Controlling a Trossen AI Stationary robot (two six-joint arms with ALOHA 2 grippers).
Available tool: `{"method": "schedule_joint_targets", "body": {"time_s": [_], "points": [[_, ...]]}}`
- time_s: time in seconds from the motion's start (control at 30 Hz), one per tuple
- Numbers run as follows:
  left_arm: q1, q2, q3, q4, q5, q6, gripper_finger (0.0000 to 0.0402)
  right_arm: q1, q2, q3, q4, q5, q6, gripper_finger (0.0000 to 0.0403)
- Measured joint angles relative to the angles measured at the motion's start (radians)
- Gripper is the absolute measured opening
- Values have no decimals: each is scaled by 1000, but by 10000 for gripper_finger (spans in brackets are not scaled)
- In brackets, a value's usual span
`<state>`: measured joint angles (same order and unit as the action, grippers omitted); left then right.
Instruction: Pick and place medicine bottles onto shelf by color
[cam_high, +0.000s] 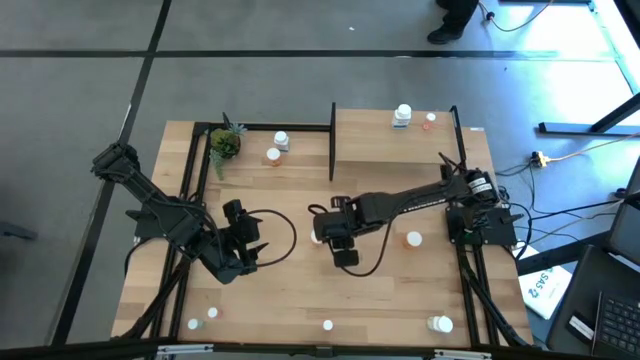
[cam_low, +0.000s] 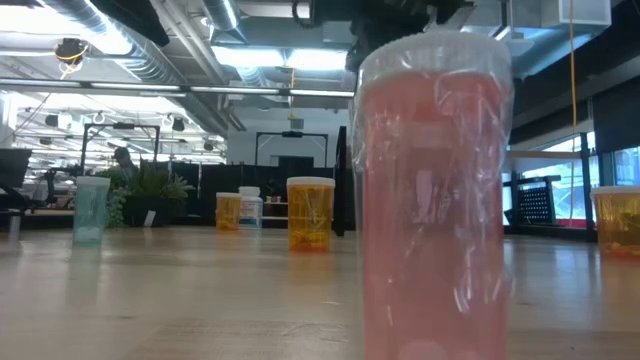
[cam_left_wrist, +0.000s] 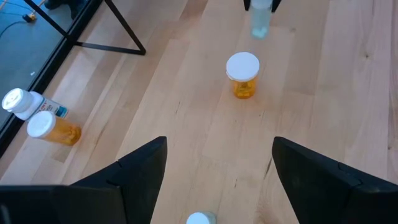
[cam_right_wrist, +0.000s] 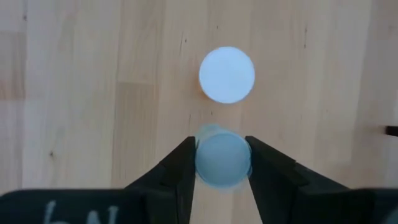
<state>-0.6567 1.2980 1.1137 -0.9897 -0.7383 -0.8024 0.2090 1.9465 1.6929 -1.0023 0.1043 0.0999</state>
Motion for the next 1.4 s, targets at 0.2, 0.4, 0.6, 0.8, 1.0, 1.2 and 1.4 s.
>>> {"method": "schedule_joint_targets", "body": {"time_s": [0.2,0.4,0.6,0.8,1.0,1.2,1.4], "points": [[0,0,0,0,0,0,286,6,0,69,-61,23,5,130],[1,0,0,23,-4,2,286,6,0,180,-174,94,30,130],[23,0,0,23,-10,-8,286,-10,0,318,-263,132,38,130],[28,0,0,23,-9,-7,286,-51,0,458,-404,212,69,130],[14,-2,0,24,-106,-7,286,-105,0,551,-484,210,78,130],[8,-5,0,27,-251,-8,286,-182,0,595,-549,217,76,130],[8,-5,0,27,-281,-9,286,-288,0,597,-556,199,-1,130]]}}
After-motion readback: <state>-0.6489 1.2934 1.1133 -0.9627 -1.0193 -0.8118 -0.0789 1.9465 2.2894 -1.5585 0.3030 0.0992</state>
